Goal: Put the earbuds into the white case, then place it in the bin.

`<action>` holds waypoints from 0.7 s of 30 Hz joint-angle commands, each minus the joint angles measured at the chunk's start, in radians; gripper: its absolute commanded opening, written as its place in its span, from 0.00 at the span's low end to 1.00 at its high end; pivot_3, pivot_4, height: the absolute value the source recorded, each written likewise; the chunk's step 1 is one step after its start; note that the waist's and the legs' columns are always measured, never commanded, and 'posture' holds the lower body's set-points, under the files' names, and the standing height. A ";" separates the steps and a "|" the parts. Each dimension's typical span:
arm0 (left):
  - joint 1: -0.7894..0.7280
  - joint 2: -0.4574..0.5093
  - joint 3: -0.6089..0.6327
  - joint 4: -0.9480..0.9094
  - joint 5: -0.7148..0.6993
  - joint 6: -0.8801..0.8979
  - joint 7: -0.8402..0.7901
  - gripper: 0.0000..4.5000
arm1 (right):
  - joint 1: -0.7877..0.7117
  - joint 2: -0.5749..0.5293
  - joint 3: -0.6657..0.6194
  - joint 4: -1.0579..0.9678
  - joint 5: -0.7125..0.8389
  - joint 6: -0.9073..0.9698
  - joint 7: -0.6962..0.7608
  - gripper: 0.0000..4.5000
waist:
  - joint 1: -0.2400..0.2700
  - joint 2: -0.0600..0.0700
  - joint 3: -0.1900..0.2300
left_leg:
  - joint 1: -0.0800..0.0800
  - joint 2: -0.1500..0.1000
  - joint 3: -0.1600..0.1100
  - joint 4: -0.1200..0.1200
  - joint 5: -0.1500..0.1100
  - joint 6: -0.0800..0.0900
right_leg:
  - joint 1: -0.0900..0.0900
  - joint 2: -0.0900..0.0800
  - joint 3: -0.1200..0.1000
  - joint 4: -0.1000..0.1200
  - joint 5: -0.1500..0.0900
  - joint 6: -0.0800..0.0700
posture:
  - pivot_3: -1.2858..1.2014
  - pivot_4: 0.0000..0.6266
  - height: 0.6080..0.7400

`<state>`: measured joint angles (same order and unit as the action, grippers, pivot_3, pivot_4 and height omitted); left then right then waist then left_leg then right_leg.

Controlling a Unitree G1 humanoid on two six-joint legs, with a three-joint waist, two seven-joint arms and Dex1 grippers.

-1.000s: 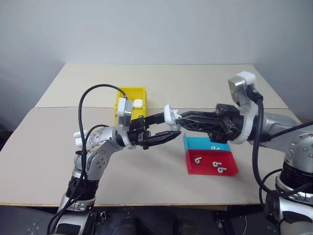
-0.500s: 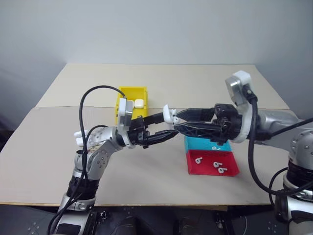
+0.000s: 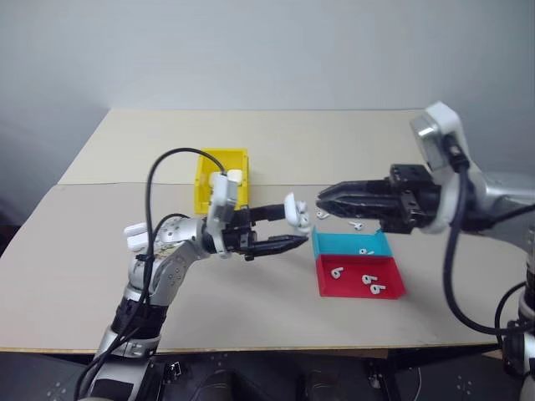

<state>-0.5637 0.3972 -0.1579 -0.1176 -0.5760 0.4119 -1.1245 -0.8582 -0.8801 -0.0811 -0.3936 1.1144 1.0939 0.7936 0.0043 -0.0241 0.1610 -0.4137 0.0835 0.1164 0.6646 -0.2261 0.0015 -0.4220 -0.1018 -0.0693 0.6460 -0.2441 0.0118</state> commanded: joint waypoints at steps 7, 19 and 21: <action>-0.055 -0.021 -0.032 0.005 0.054 -0.023 -0.010 0.61 | -0.345 -0.030 0.429 0.041 -0.335 -0.001 0.245 0.01 | 0.000 0.000 0.000 | -0.003 0.000 0.001 0.000 0.000 0.001 | -0.003 0.000 0.001 -0.001 0.000 0.000 | 0.52 0.24 1.00; 0.044 -0.057 0.094 -0.112 0.026 -0.053 0.159 0.61 | -0.188 -0.109 0.340 0.039 -0.490 -0.092 0.296 0.01 | 0.005 0.000 0.000 | -0.003 -0.001 0.002 0.003 -0.001 0.002 | -0.002 -0.002 0.001 0.000 0.000 0.000 | 0.52 0.24 1.00; 0.070 -0.069 0.127 -0.152 0.026 -0.041 0.241 0.61 | -0.129 -0.043 0.207 0.051 -0.443 -0.102 0.226 0.01 | 0.004 0.000 0.000 | -0.003 0.000 0.001 0.003 -0.001 0.002 | -0.002 -0.001 0.000 0.000 0.000 0.000 | 0.52 0.24 1.00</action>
<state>-0.4856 0.3383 -0.0917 -0.1841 -0.5195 0.3807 -0.9496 -1.0031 -0.9570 0.2359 -0.3359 0.6343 1.0054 1.0712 0.0088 -0.0244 0.1613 -0.4164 0.0840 0.1172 0.6682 -0.2270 0.0030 -0.4238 -0.1030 -0.0696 0.6469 -0.2438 0.0117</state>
